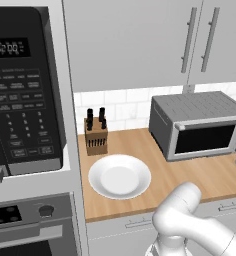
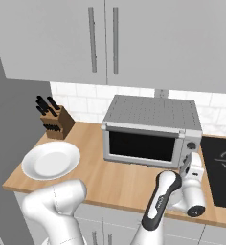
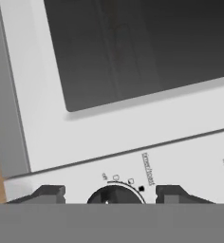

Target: Pick up the kebab skewer and baguette bread, and place them inside the toaster oven. Close the toaster oven door and start by setting the timer.

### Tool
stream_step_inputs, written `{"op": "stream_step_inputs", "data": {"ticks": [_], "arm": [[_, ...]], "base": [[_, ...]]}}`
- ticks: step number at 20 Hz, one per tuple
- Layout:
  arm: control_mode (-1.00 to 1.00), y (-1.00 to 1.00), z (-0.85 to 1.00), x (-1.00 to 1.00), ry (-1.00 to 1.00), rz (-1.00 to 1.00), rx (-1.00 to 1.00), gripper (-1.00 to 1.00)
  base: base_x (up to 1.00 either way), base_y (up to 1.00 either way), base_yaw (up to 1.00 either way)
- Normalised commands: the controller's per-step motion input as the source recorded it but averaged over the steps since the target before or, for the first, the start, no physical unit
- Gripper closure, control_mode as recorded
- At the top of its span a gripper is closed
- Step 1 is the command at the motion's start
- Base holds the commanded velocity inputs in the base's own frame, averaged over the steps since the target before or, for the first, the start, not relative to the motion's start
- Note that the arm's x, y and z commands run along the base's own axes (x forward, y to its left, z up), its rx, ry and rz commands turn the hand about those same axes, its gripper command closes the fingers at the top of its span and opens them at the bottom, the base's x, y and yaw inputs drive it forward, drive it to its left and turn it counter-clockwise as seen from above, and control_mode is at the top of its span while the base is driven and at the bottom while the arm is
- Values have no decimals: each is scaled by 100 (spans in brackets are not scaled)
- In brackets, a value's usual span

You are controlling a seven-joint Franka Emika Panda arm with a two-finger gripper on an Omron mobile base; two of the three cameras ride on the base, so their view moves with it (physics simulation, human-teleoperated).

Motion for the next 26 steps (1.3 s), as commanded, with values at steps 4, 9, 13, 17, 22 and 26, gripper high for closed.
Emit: {"op": "stream_step_inputs", "data": {"ticks": [4, 9, 13, 17, 22, 26], "arm": [[-100, -14, -21, 1, 0, 0, -2, 100], [-100, -42, -21, 0, 0, 0, 0, 100], [-100, -44, -21, -5, 0, 0, 0, 100], [-100, -38, -23, -4, -1, 0, 0, 100], [-100, -42, -28, -6, -3, 0, 1, 100], [-100, -38, -23, 0, -2, 0, 4, 100]], "base": [[0, 0, 0], [0, 0, 0], [0, 0, 0], [0, 0, 0], [0, 0, 0], [0, 0, 0]]}}
